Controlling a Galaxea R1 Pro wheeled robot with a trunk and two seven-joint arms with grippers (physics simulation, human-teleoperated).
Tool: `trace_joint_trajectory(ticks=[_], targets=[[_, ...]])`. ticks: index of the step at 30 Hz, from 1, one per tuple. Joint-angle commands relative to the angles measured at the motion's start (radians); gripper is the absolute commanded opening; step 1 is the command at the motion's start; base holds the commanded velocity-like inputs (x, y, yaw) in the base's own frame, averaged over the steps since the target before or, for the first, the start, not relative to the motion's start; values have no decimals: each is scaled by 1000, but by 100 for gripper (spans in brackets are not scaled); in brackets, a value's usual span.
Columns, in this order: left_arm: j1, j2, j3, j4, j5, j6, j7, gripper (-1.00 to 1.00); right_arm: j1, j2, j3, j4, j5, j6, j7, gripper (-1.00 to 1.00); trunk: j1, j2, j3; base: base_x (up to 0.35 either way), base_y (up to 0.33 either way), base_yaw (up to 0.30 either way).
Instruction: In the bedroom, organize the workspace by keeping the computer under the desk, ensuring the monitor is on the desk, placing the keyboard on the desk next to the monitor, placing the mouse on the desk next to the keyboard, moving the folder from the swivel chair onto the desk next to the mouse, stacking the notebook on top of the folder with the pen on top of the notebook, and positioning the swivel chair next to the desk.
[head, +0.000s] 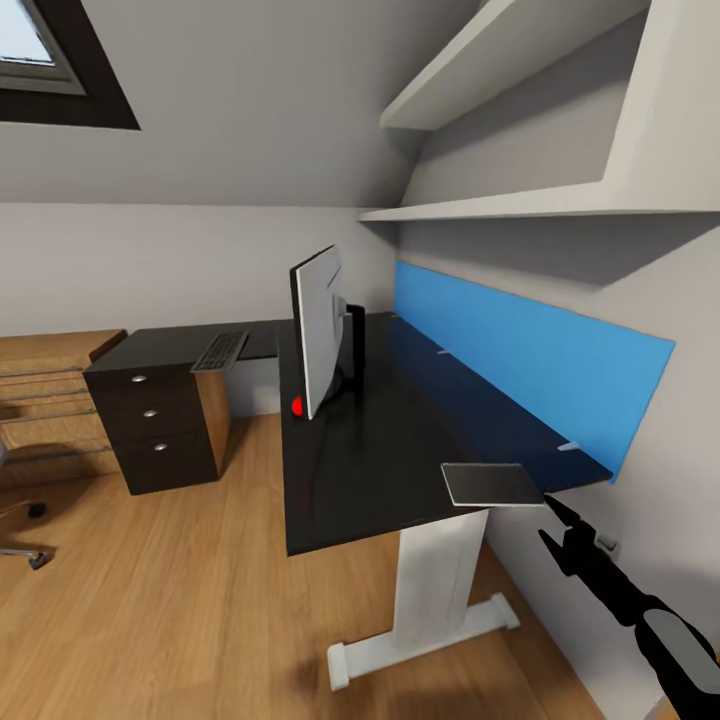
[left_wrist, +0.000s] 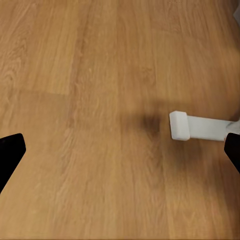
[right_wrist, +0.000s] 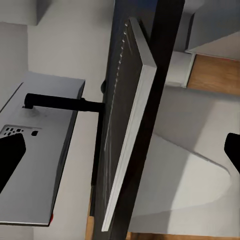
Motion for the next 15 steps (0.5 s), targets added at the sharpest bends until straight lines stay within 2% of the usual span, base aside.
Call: trace_joint_trajectory(ticks=[1,7,11,15], targets=[[0,1,-3,0,11,-3,-3,100,-1,0,-2,0,-8,9,-1,100,0,0,-1,83,0,0],[0,2,-3,0,11,-3,-3,100,-1,1,-2,1,-8,9,-1,100,0,0,-1,41,0,0],[0,2,-3,0,11,-3,-3,100,-1,2,-2,2,-8,9,-5,100,0,0,-1,179,0,0],[0,2,-3,0,11,-3,-3,100,-1,1,-2,1,-9,9,-15,100,0,0,-1,71,0,0]])
